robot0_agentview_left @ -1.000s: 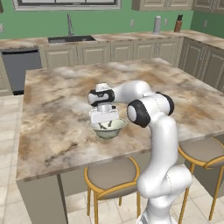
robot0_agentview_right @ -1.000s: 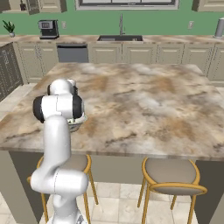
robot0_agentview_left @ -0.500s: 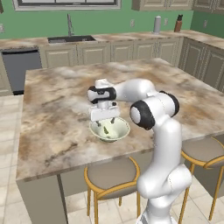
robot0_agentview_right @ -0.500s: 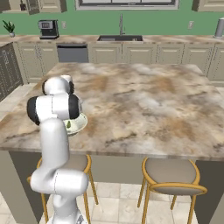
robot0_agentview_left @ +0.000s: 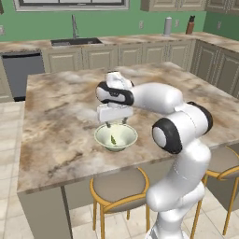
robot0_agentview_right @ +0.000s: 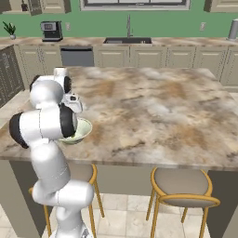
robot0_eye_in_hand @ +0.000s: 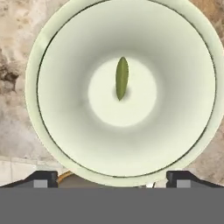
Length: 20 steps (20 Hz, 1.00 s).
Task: There is a bowl on the dining counter. Grab a lemon wedge from the fridge and place it in the bowl. Then get the liquor bottle and glass cup from the cabinet and place them next to the bowl.
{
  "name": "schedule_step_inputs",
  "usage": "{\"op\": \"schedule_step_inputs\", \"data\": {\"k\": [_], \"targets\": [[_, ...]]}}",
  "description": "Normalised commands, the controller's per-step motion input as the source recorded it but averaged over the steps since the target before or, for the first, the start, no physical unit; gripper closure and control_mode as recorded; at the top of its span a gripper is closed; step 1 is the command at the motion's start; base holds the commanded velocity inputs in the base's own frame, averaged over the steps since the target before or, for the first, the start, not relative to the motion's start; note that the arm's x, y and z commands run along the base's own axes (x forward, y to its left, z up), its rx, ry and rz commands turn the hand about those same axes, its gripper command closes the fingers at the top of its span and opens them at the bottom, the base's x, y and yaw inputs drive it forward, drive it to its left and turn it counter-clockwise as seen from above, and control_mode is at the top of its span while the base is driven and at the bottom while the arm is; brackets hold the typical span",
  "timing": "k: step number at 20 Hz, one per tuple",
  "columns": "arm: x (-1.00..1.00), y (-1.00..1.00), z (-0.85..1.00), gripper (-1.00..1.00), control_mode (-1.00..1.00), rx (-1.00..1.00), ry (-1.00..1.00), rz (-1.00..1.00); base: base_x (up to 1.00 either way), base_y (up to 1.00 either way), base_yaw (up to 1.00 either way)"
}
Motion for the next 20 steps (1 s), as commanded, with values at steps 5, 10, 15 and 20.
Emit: {"op": "schedule_step_inputs", "data": {"k": [5, 10, 15, 20], "targets": [[-0.98, -0.39, 1.00, -1.00, -1.00, 0.10, -0.26, 0.00, 0.00, 0.00, 0.00], [-1.00, -0.43, 0.98, -1.00, -1.00, 0.10, -0.32, 0.00, 0.00, 0.00, 0.00], [-1.00, -0.40, 0.83, -1.00, -1.00, 0.06, -0.36, 0.00, 0.00, 0.00, 0.00], [-1.00, -0.23, 0.74, -1.00, -1.00, 0.00, -0.31, 0.00, 0.00, 0.00, 0.00]]}}
